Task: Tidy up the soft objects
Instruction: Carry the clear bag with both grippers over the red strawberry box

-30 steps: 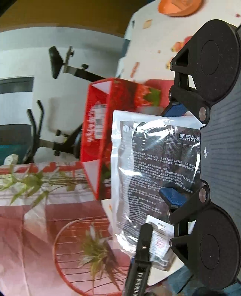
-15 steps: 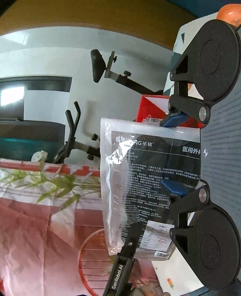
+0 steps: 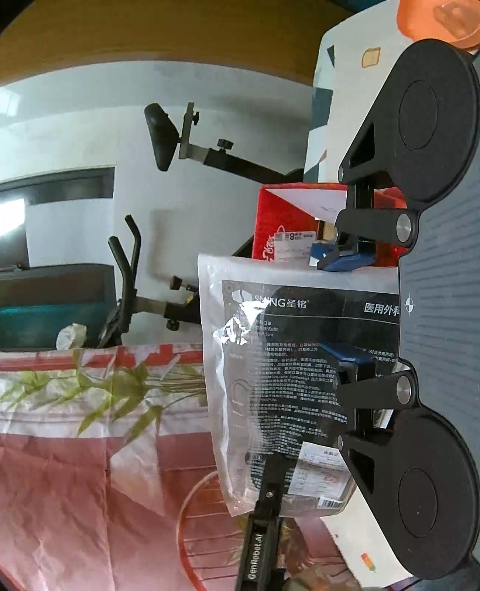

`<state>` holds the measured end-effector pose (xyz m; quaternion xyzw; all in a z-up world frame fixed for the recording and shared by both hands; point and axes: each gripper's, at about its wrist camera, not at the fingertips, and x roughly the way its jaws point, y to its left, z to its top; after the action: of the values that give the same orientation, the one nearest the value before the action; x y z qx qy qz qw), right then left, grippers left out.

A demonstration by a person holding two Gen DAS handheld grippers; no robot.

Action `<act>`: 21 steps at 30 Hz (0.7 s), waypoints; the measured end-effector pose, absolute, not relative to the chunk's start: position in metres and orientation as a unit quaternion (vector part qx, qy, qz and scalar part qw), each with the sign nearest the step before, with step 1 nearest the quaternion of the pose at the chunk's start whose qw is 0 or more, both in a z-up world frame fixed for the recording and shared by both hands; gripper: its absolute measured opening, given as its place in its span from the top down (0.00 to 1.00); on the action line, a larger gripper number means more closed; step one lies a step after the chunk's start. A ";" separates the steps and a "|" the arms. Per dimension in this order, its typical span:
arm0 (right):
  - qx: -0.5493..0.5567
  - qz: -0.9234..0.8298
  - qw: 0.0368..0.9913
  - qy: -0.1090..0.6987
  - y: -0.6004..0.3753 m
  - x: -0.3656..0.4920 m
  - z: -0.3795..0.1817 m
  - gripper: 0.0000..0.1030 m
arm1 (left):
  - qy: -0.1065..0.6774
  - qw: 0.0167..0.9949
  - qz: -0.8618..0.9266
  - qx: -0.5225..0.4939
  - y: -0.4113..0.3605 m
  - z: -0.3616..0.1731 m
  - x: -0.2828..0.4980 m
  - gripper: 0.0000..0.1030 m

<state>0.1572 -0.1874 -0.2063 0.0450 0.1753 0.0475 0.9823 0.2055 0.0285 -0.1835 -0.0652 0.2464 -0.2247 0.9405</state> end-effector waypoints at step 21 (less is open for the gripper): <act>0.057 -0.016 0.973 0.223 -0.237 0.289 -0.221 0.63 | 0.309 0.917 -0.250 -0.011 -0.035 -0.192 0.347 0.52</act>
<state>0.2892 -0.2370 -0.2215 0.0572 0.2230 -0.0163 0.9730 0.3466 -0.0346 -0.1920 -0.0114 0.3091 -0.2502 0.9174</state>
